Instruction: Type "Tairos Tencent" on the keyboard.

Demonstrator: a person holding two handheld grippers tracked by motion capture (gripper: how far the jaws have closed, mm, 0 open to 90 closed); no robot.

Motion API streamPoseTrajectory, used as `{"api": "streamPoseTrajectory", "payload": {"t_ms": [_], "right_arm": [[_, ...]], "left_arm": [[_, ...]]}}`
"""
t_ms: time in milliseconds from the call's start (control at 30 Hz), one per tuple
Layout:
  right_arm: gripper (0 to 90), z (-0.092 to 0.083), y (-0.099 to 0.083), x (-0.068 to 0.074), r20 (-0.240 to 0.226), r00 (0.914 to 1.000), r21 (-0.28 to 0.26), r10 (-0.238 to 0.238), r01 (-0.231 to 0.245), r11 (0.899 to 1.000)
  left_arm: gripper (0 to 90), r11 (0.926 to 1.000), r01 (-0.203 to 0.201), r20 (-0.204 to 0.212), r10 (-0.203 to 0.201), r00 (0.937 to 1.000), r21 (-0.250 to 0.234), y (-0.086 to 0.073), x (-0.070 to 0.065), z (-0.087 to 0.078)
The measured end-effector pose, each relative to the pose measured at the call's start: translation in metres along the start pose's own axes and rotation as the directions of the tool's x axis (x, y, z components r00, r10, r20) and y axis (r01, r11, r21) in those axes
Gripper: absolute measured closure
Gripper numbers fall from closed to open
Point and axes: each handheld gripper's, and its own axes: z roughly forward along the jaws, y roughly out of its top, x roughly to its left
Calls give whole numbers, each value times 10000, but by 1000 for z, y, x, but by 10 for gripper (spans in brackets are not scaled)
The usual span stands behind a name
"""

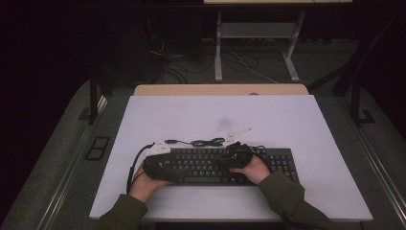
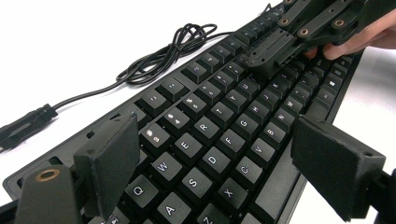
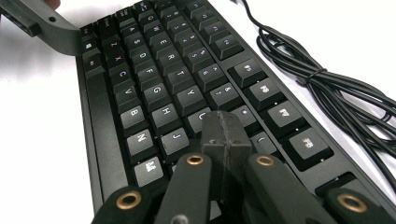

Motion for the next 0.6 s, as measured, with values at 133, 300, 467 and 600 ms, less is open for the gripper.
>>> {"api": "streamPoseTrajectory", "payload": {"t_ms": [133, 300, 467, 600], "right_arm": [[892, -1, 1, 0, 5, 10000, -38, -23, 23, 10000], [876, -3, 1, 0, -27, 10000, -228, 54, -55, 9997], [831, -7, 1, -2, -91, 9998, -500, 170, -174, 9986], [755, -9, 2, -4, -157, 9996, -722, 254, -265, 9970]], "left_arm": [[149, 10000, -20, -21, 20, 10000, 6, 0, 0, 0], [149, 10000, -19, -37, 19, 10000, -43, 0, 0, -1], [151, 10000, -24, -52, 24, 10000, -29, 0, 0, -1], [165, 10000, -21, -85, 20, 10000, -25, 1, -1, -1]]}}
